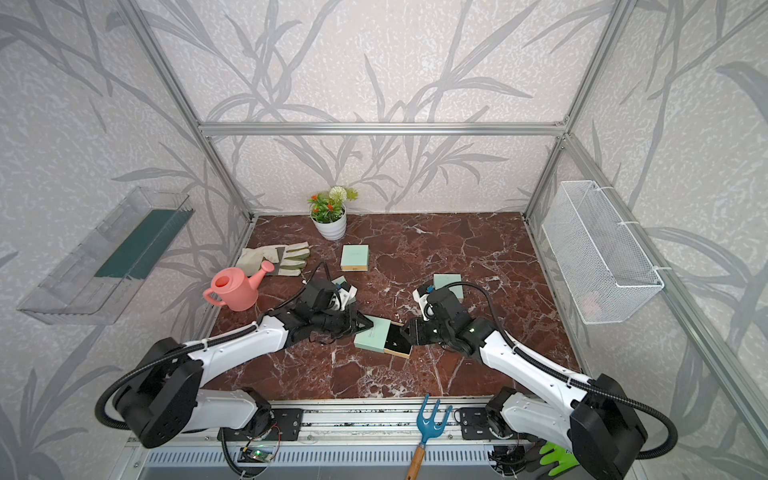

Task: Take out the earrings from the drawer-style jewelry box
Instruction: Pick up the earring from the drawer.

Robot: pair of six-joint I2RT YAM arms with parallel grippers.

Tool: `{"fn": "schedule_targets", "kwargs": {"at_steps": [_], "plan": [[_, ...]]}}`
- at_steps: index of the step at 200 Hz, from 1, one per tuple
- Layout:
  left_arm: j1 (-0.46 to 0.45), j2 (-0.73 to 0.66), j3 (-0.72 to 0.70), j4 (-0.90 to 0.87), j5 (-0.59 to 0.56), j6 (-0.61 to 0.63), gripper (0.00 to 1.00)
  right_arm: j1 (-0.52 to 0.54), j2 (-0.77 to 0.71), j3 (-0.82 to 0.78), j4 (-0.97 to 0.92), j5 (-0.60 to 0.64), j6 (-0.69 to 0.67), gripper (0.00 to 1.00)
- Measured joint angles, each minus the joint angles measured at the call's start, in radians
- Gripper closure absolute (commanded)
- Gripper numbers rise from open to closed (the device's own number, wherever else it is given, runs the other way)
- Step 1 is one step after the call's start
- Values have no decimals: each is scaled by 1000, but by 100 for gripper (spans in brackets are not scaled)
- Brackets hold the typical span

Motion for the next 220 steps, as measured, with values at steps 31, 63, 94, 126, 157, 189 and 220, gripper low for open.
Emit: {"fn": "schedule_targets", "kwargs": {"at_steps": [31, 63, 94, 126, 157, 189, 220], "plan": [[0, -138, 8, -69, -44, 40, 31, 40, 124, 38, -30, 27, -24, 57], [0, -258, 8, -159, -101, 77, 11, 87, 212, 101, -50, 43, -45, 59], [3, -362, 8, -220, -167, 105, 10, 113, 270, 141, -60, 62, -48, 64], [7, -406, 8, -267, -204, 122, 10, 136, 325, 166, -77, 80, -50, 69], [8, -408, 8, -289, -209, 129, 10, 153, 369, 193, -97, 98, -51, 74], [8, -410, 8, -300, -210, 129, 11, 158, 378, 204, -116, 117, -51, 78], [10, -417, 8, -303, -211, 130, 10, 160, 383, 204, -124, 133, -51, 79]]}}
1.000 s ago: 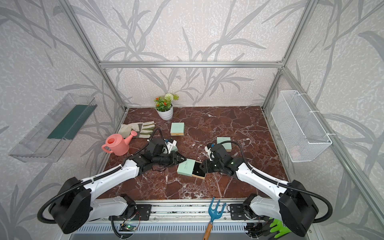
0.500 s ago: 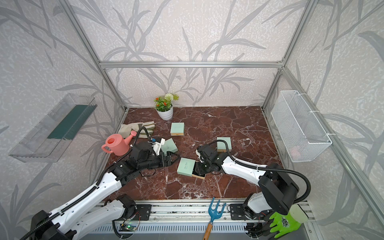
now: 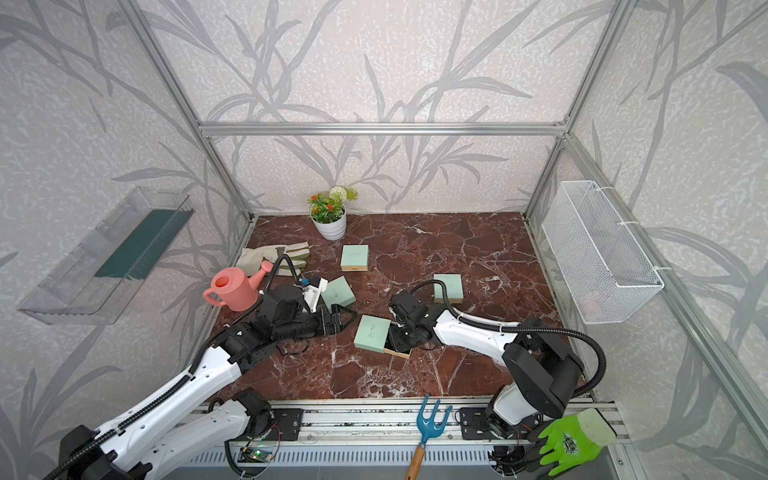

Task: Take out the earrings from the drawer-style jewelry box
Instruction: Pick up the earring from the drawer.

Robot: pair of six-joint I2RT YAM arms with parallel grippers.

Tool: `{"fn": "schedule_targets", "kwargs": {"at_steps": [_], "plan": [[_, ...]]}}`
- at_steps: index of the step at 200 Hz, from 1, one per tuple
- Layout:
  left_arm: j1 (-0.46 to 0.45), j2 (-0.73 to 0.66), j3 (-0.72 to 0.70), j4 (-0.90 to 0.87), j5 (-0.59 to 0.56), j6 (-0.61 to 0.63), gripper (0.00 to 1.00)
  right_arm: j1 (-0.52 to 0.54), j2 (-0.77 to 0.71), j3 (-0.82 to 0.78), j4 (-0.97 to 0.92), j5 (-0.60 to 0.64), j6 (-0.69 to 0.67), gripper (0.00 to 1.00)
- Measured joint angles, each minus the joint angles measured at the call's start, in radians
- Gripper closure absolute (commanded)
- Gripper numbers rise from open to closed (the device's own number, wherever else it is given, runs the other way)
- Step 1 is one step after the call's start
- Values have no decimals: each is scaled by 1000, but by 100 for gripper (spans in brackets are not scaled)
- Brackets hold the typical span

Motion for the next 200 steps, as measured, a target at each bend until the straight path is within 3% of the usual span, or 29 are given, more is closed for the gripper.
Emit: {"fn": "schedule_targets", "kwargs": {"at_steps": [200], "plan": [[11, 16, 0, -1, 0, -1, 11, 8, 38, 15, -2, 7, -8, 96]]}}
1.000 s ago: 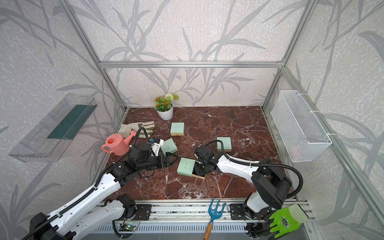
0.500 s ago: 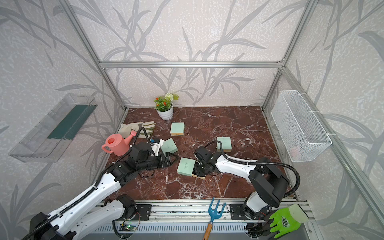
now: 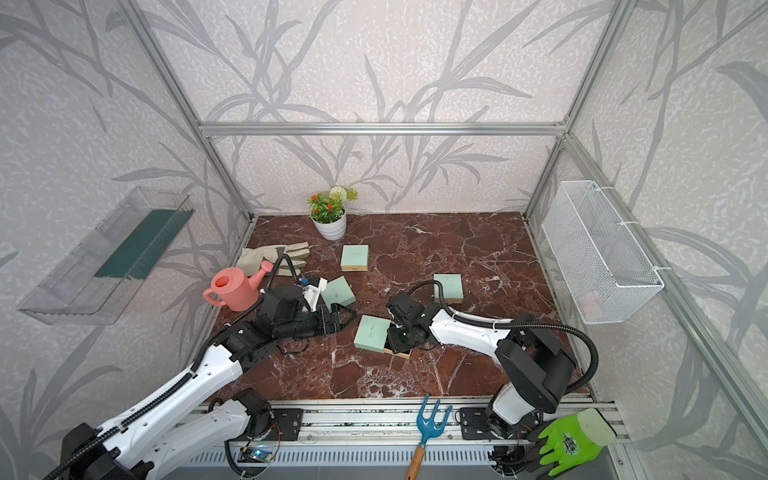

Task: Take out the earrings from the drawer-style jewelry box
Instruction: Pick up the earring from the drawer.

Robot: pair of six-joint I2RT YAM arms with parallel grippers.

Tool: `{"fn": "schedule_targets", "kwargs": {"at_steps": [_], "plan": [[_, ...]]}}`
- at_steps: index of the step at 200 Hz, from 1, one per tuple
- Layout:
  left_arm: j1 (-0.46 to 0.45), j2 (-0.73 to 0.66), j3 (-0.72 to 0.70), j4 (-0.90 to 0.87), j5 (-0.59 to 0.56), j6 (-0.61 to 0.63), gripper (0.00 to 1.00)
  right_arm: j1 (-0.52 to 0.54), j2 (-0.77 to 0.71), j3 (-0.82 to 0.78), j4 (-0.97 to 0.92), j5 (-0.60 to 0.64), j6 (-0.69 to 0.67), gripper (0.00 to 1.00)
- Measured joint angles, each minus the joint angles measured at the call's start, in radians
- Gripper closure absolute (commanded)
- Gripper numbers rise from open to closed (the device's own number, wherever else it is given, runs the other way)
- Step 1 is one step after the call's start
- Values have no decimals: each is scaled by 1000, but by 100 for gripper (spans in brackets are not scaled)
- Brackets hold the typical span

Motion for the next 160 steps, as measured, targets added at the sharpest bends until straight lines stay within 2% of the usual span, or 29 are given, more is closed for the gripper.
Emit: {"fn": "schedule_targets", "kwargs": {"at_steps": [34, 118, 160], "plan": [[0, 0, 0, 0, 0, 0, 11, 0, -6, 0, -2, 0, -2, 100], [5, 0, -8, 6, 0, 0, 12, 0, -31, 3, -7, 1, -2, 100], [5, 0, -8, 6, 0, 0, 12, -10, -92, 67, -58, 34, -8, 100]]}}
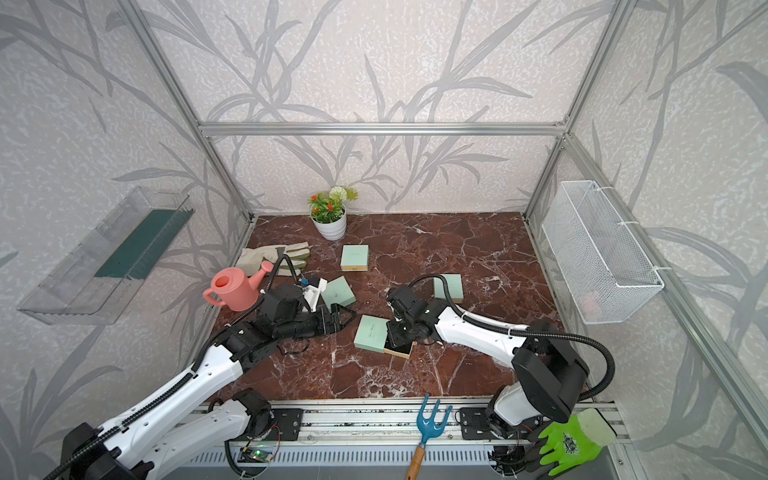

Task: Take out the earrings from the drawer-style jewelry box
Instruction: Pick up the earring from the drawer, then place the earring at the center of the board.

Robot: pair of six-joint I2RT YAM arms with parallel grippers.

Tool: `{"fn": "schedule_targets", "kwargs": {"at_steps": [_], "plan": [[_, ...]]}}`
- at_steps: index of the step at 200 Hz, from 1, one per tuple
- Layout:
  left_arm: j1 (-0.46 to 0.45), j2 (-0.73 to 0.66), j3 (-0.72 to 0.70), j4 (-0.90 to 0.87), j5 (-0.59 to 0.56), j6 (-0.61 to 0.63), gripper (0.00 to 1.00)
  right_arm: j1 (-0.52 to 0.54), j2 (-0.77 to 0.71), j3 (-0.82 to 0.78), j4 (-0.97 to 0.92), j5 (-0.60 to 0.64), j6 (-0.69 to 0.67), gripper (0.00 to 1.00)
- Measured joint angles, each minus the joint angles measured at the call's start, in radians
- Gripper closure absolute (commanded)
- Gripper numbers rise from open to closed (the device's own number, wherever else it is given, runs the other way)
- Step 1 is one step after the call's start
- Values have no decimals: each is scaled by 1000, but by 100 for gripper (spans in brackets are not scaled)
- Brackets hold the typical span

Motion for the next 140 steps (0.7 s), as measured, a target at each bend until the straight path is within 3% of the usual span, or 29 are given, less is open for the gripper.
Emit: {"fn": "schedule_targets", "kwargs": {"at_steps": [25, 65, 103, 140], "plan": [[0, 0, 0, 2, 1, 0, 12, -35, -42, 49, -21, 28, -14, 100], [0, 0, -2, 17, 3, -8, 12, -191, -12, 132, -35, 39, -56, 100], [0, -3, -19, 26, 3, -16, 12, -324, 120, 238, -43, 45, -96, 100], [0, -27, -36, 26, 2, -19, 12, -389, 282, 345, -63, 56, -133, 100]]}}
